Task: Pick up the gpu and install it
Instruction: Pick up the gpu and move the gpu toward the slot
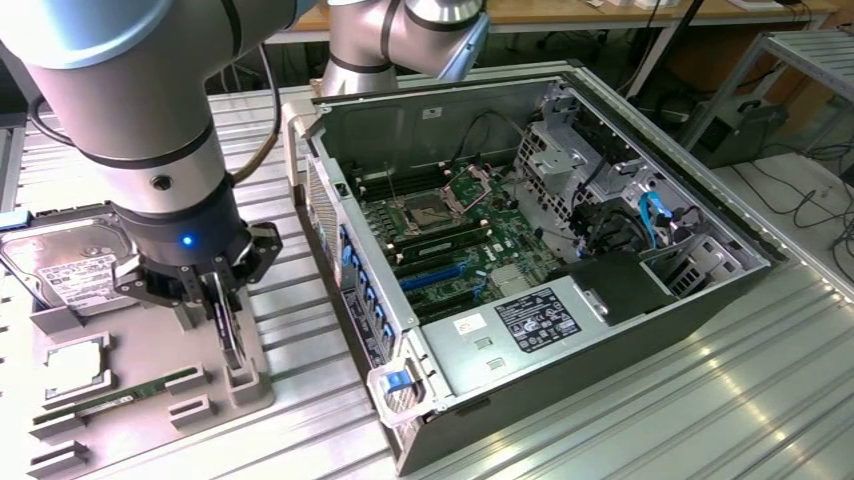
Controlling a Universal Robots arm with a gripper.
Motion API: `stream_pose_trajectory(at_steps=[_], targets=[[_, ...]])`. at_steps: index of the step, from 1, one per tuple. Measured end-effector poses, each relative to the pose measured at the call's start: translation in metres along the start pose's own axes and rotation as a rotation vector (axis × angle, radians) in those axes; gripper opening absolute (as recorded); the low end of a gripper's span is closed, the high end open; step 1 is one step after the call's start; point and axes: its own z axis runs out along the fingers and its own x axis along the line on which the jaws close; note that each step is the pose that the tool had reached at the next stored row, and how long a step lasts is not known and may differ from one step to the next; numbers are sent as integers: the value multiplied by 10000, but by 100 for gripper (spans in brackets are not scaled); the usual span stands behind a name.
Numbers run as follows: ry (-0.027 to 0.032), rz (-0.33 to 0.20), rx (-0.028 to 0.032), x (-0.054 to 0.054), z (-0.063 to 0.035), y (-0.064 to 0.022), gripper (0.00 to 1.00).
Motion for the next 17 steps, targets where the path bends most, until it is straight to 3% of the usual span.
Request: stream_pose_trajectory(at_steps=[17], targets=[[2,0,0,-1,-65,2,27]])
